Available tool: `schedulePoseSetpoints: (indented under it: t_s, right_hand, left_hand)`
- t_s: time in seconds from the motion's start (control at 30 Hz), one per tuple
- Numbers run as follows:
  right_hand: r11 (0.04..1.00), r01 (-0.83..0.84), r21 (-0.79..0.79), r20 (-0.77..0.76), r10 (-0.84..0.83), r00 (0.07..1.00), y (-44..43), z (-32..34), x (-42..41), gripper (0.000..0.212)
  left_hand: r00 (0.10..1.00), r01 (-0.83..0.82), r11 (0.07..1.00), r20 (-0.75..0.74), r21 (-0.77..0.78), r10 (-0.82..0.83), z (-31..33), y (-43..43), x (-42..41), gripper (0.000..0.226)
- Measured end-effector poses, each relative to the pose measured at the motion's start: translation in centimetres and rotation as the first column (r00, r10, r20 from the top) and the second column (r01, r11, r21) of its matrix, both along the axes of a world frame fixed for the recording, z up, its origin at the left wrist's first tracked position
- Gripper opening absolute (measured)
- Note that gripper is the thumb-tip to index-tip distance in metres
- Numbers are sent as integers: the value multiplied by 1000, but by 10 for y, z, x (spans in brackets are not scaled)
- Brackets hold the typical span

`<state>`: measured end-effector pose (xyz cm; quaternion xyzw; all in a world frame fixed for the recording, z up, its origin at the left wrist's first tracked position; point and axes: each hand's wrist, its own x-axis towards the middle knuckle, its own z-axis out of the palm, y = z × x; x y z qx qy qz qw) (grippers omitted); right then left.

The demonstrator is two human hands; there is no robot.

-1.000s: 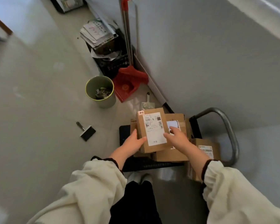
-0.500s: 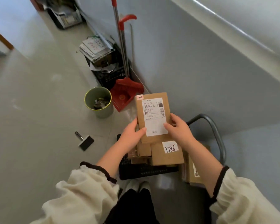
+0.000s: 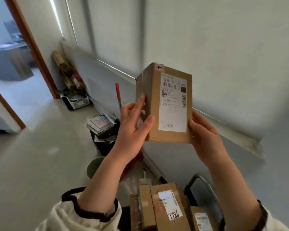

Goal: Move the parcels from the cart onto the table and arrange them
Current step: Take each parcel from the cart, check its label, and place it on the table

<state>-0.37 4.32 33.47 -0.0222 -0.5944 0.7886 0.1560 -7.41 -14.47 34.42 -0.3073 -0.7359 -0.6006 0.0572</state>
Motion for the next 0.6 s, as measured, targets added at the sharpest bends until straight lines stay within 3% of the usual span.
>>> schedulePoseSetpoints:
  t_s: [0.2, 0.27, 0.33, 0.4, 0.47, 0.6]
  right_hand:
    - [999, -23, -32, -112, 19, 993, 5, 24, 7, 42]
    - [993, -59, -102, -149, 43, 988, 8, 29, 3, 43]
    - [970, -108, -218, -163, 73, 984, 7, 30, -3, 43]
    - [924, -166, -344, -168, 113, 979, -1, 27, -9, 36]
    - [881, -210, -423, -187, 142, 972, -12, 20, -13, 40]
    - [842, -221, -492, -204, 136, 970, -18, 9, -11, 60]
  left_hand:
    - [998, -15, 1000, -59, -6, 15, 27, 5, 8, 67]
    - [987, -95, 995, -133, -27, 91, 42, 11, 13, 65]
    - [915, -284, 955, -320, -85, 244, 62, 24, 27, 72]
    - [751, -493, 863, -552, -106, 362, 81, 41, 46, 72]
    - [624, -607, 785, -686, -123, 374, 89, 59, 63, 69]
    - [595, -647, 737, -734, -197, 327, 85, 75, 68, 62]
